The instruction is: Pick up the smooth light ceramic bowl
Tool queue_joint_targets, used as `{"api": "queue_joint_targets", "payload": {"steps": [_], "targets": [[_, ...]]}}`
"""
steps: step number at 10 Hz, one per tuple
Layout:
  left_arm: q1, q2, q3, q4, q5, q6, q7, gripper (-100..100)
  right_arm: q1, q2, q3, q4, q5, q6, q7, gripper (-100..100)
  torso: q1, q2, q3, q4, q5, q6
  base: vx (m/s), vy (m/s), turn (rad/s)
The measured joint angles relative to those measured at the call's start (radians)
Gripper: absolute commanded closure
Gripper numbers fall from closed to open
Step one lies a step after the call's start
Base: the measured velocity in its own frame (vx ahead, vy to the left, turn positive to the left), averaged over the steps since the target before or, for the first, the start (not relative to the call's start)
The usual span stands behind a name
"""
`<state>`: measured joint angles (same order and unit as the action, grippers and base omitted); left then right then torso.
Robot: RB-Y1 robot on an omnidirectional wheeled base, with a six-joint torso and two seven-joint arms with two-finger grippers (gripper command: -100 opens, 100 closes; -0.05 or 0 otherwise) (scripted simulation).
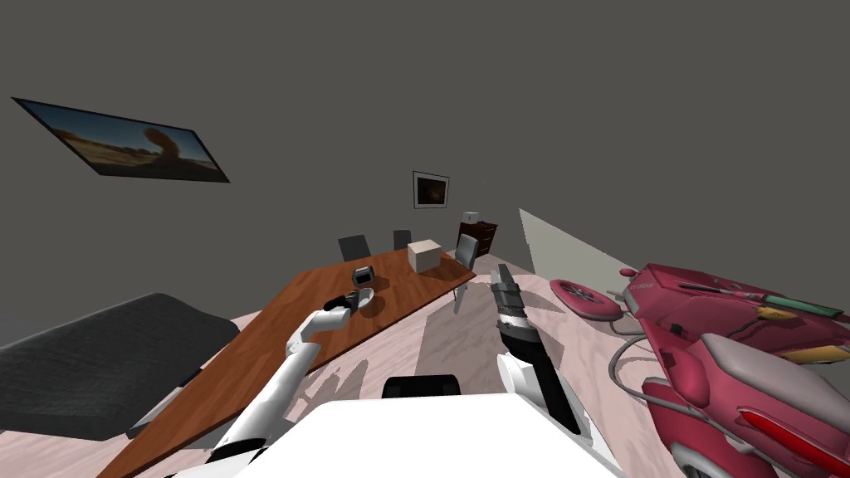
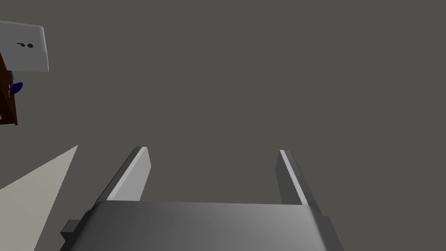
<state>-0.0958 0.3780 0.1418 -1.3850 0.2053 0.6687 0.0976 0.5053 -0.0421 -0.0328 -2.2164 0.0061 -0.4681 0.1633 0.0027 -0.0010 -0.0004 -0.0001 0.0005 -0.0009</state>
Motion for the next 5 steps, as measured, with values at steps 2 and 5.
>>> {"api": "queue_joint_targets", "payload": {"steps": [2, 5], "targets": [[-0.034, -0.014, 0.003, 0.044, -0.012, 0.053, -0.005, -100, 0.0, 0.0, 0.0, 0.0, 0.0, 0.0, 0.0, 0, 0.001, 0.0, 0.0, 0.0, 0.0, 0.0, 0.018, 0.058, -0.035], [-0.08, -0.021, 0.006, 0.111, -0.015, 0.114, -0.016, -100, 0.0, 0.0, 0.0, 0.0, 0.0, 0.0, 0.0, 0, 0.0, -0.001, -0.001, 0.0, 0.0, 0.0, 0.026, 0.043, -0.019]]}}
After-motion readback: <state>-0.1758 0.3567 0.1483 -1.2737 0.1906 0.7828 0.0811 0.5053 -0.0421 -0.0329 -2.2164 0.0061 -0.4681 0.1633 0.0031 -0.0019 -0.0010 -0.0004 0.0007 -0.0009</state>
